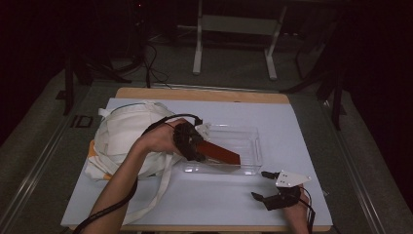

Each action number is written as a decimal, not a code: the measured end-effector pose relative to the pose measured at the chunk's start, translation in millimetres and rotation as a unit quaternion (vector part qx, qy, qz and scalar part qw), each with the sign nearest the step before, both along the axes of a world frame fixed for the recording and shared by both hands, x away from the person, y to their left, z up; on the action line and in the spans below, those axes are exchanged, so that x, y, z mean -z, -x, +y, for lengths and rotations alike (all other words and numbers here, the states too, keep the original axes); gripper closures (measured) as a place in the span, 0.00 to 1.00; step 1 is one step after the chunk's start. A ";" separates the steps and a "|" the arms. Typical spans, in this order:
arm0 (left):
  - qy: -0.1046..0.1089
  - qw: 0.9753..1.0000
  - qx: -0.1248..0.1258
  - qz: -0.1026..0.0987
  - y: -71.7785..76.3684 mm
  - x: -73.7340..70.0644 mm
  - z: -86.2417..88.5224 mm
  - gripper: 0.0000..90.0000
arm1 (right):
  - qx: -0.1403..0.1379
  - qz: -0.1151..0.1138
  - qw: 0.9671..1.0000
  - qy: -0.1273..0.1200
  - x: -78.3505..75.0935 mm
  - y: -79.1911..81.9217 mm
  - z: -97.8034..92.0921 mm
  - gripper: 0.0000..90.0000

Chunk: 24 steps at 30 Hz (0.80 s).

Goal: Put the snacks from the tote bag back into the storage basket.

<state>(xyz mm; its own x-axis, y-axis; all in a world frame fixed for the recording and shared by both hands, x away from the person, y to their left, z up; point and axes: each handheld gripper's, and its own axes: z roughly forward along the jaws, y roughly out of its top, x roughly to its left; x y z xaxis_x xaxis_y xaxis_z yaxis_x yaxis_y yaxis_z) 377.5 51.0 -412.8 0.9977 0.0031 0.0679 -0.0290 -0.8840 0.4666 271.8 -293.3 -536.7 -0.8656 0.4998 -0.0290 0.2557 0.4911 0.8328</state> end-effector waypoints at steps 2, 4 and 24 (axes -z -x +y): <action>0.003 1.000 0.001 0.001 -0.5 0.4 0.5 0.48 | 0.000 0.000 1.000 0.000 0.0 0.0 0.0 0.16; 0.004 1.000 -0.004 0.006 -1.5 0.9 0.6 0.48 | 0.000 0.000 1.000 0.000 0.0 0.0 0.0 0.16; 0.010 0.999 -0.024 0.039 -7.4 5.8 -4.6 0.43 | 0.000 0.001 1.000 0.003 0.1 0.1 0.6 0.16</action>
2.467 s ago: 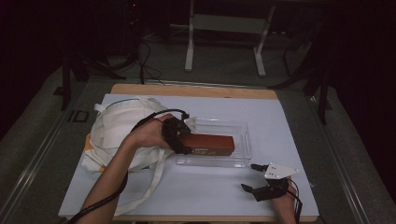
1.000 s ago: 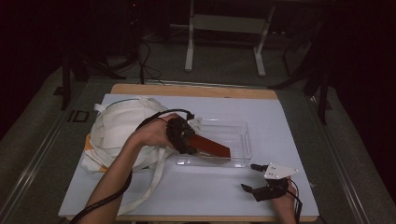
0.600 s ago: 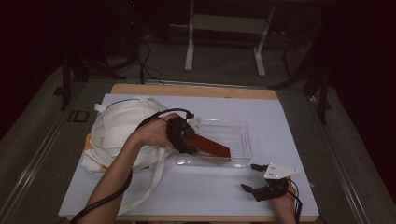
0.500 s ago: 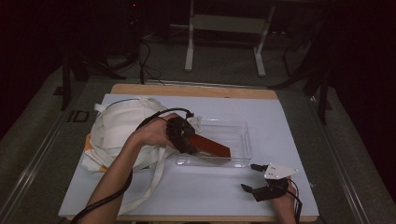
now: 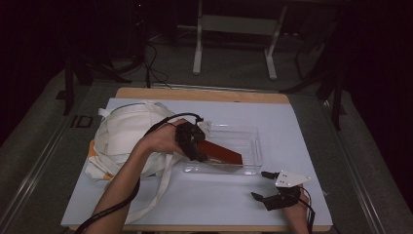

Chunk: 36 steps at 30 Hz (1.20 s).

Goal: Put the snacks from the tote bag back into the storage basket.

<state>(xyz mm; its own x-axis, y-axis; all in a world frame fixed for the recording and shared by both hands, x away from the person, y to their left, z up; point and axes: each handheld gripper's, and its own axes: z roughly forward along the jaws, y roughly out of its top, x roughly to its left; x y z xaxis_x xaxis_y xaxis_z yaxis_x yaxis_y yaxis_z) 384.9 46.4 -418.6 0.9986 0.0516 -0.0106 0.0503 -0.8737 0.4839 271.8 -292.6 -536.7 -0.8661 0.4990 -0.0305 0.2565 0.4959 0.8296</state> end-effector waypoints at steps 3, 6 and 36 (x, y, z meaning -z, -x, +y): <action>0.002 1.000 -0.002 0.005 -0.5 1.0 -1.6 0.43 | 0.000 0.000 1.000 0.000 0.0 0.0 0.1 0.16; -0.004 1.000 -0.006 0.010 -1.6 1.4 -3.0 0.42 | -0.001 0.000 1.000 0.000 0.0 -0.2 0.0 0.16; 0.008 1.000 -0.012 0.022 -1.6 -1.2 1.1 0.39 | -0.002 0.000 1.000 0.002 0.1 -0.2 0.4 0.16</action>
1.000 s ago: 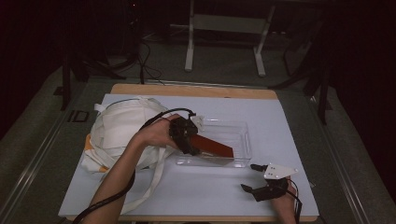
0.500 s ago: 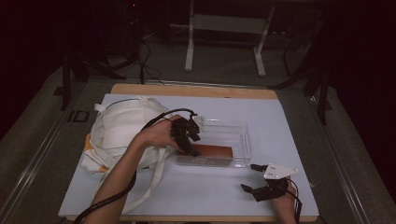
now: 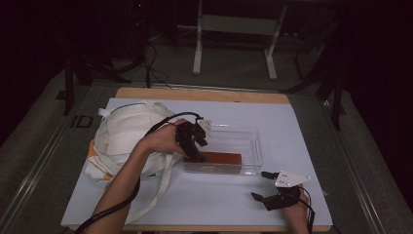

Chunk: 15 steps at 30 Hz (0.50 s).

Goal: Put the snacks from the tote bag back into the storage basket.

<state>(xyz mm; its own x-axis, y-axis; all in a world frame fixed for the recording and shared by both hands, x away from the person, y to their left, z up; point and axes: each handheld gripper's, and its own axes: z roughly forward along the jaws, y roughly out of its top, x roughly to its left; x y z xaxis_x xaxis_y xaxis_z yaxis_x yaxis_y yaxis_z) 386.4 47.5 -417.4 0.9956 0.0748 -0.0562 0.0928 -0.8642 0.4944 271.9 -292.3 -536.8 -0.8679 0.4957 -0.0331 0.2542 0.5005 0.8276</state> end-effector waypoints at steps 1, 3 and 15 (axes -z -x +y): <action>-0.001 1.000 0.000 -0.002 -0.1 -0.4 1.0 0.39 | 0.000 0.000 1.000 0.000 0.0 0.0 0.0 0.16; 0.002 1.000 -0.003 -0.002 0.0 -0.9 2.4 0.39 | 0.000 0.000 1.000 0.000 0.0 0.0 0.0 0.16; 0.001 0.999 -0.040 -0.025 -0.5 -7.0 19.9 0.39 | 0.000 0.000 1.000 0.000 0.0 0.1 0.0 0.16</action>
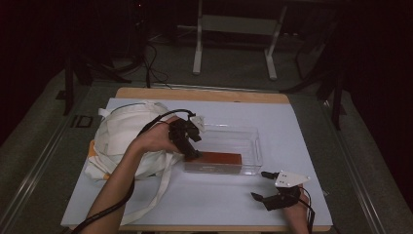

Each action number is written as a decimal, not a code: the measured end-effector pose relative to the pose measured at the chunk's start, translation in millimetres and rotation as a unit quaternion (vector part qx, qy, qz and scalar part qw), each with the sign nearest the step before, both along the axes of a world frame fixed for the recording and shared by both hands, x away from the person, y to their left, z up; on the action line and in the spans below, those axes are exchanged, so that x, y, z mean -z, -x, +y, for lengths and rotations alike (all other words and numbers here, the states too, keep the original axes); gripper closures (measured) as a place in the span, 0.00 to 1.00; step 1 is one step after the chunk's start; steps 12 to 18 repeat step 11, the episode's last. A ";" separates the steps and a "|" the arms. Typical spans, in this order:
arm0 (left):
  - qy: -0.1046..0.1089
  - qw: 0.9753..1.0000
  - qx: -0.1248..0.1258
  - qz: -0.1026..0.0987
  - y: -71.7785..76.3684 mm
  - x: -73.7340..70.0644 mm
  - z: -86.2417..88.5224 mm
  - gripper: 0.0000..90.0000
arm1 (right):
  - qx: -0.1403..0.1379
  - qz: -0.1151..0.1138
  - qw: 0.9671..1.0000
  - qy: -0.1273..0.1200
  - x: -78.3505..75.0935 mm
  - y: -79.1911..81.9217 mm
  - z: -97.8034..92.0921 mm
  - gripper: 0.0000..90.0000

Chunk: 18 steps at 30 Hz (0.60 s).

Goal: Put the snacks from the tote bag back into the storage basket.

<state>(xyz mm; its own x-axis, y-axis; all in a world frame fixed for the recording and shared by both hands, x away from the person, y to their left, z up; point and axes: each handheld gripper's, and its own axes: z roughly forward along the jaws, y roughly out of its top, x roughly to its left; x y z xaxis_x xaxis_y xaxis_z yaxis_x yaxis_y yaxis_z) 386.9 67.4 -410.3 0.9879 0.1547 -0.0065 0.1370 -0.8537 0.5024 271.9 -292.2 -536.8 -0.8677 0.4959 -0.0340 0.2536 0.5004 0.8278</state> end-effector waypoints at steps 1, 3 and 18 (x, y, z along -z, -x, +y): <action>0.002 1.000 -0.007 -0.003 0.6 -0.4 1.6 0.39 | 0.000 -0.001 1.000 0.000 0.0 0.1 0.0 0.16; 0.004 1.000 -0.018 -0.010 1.8 -2.2 5.5 0.39 | 0.001 -0.001 1.000 0.001 0.0 0.1 0.0 0.16; 0.019 0.997 -0.068 -0.038 10.8 -3.6 24.1 0.39 | 0.001 0.000 1.000 0.001 0.1 0.0 0.2 0.16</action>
